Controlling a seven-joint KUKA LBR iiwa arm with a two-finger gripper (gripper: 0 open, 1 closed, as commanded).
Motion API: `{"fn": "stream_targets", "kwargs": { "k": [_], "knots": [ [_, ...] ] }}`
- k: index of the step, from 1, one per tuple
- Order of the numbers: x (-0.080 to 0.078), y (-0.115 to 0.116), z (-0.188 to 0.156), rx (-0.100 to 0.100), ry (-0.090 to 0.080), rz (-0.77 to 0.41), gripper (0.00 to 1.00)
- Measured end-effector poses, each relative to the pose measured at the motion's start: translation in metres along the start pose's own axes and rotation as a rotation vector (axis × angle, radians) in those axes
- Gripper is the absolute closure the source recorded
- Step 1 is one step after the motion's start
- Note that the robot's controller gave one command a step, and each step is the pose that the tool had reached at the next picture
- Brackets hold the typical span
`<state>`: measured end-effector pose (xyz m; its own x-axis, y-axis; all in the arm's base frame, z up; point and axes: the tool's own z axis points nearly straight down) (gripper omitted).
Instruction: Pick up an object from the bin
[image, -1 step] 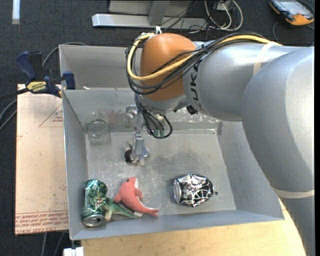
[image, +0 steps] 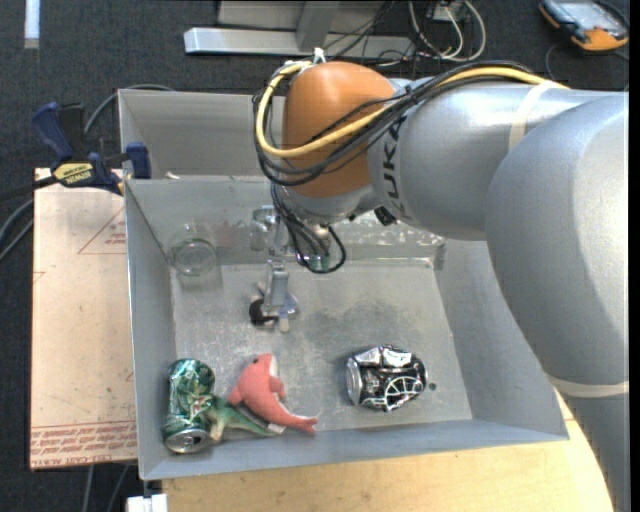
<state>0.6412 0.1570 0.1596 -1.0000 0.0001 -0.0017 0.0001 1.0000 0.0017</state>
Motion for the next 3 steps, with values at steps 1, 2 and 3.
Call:
{"fn": "stream_targets", "kwargs": {
  "k": [1,2,3],
  "knots": [
    [0.027,-0.029,0.094,0.001,0.012,-0.018,0.00],
    [0.003,-0.029,0.083,-0.002,-0.003,-0.015,1.00],
    [0.003,-0.029,0.083,-0.002,-0.003,-0.015,1.00]
  ]
}}
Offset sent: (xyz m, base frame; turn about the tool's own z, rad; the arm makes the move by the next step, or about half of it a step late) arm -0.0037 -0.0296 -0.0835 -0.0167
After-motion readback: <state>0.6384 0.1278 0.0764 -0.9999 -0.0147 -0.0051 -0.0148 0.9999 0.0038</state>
